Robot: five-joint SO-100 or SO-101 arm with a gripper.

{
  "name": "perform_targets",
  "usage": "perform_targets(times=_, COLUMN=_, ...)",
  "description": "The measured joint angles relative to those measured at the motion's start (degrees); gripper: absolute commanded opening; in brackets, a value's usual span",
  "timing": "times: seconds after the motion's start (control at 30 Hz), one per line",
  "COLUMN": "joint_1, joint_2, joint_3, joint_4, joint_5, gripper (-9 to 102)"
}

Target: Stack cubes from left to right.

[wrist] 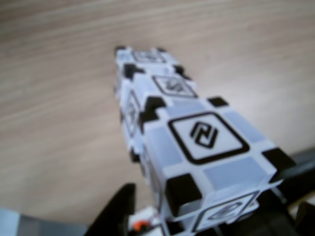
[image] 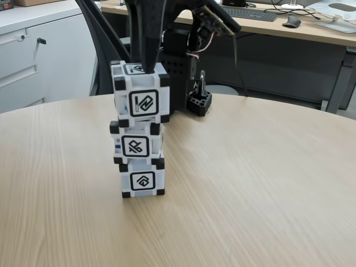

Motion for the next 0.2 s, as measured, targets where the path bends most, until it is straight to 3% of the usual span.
perform_targets(times=0.2, joint_1=0.0, joint_2=0.0, joint_3=0.0, joint_4=0.0, joint_5=0.2, gripper=36)
